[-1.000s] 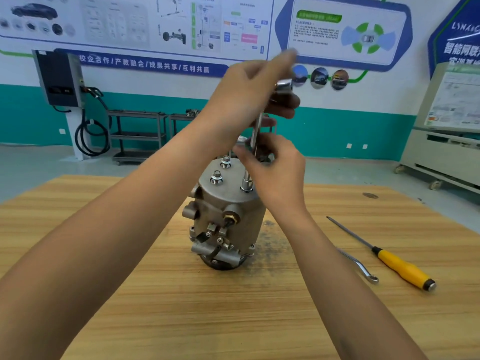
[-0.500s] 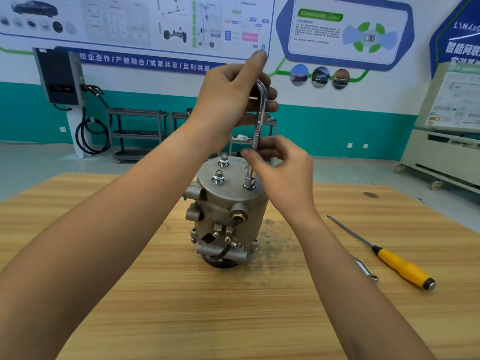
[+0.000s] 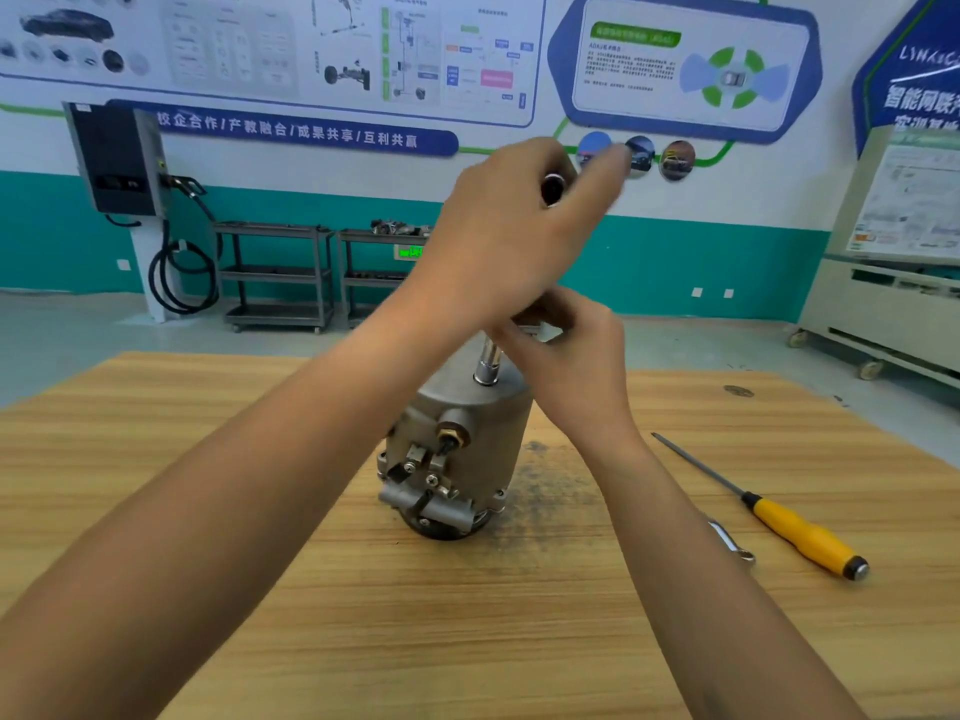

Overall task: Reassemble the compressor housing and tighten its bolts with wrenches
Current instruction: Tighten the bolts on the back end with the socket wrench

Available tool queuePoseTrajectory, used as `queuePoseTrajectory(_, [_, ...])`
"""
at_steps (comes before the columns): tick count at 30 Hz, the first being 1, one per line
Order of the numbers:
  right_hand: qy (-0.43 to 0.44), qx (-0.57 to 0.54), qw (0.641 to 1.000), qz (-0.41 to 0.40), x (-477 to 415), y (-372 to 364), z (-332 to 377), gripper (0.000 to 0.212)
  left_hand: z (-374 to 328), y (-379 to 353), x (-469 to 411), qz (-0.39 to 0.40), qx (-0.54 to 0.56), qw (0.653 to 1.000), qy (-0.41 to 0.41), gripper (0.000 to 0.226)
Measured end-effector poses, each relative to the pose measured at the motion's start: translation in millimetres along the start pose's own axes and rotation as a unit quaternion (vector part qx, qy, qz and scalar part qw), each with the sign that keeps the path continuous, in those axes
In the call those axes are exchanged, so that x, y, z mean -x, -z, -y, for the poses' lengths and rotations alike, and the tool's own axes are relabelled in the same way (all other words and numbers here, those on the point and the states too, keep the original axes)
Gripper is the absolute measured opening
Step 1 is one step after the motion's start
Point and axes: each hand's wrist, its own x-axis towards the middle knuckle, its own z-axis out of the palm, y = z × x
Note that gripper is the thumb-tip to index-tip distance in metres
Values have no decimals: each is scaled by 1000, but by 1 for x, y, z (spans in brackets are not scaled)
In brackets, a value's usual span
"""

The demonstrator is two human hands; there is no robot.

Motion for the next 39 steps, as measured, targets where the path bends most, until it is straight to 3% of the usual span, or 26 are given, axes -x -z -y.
queuePoseTrajectory(2, [-10,45,998,-34,9,-6,3,15,-2,-5,4,-10,61,998,29,38])
queuePoseTrajectory(5, [-108,108,988,28,35,-20,4,101,-4,-10,-1,-4,194,976,103,41])
queuePoseTrajectory(7, [-135,138,978,83,50,-28,2,117,-4,-14,-2,5,219,968,122,40])
queuePoseTrajectory(14, [-185,55,979,71,52,-17,-20,113,8,-13,-1,-22,139,984,108,34])
queuePoseTrajectory(18, [-224,-2,972,70,51,-1,-37,113,19,-7,-7,-33,157,980,122,34])
queuePoseTrajectory(23, [-247,-117,954,122,39,21,-58,103,27,-6,-21,4,294,935,198,36])
queuePoseTrajectory(27, [-248,-167,945,132,28,23,-73,87,31,-8,-38,53,325,914,237,36])
queuePoseTrajectory(30, [-259,-175,944,105,22,19,-76,82,31,-5,-48,141,282,920,231,40])
queuePoseTrajectory(32, [-280,-150,947,52,22,15,-73,67,32,-2,-52,171,255,922,235,41])
queuePoseTrajectory(35, [-244,-118,962,-41,29,10,-56,43,33,-3,-53,103,200,949,222,39])
queuePoseTrajectory(36, [-222,-119,967,-36,34,9,-49,47,33,-5,-51,66,188,958,206,38])
queuePoseTrajectory(39, [-151,-39,985,75,47,7,-30,93,37,-11,-48,-17,174,972,156,38])
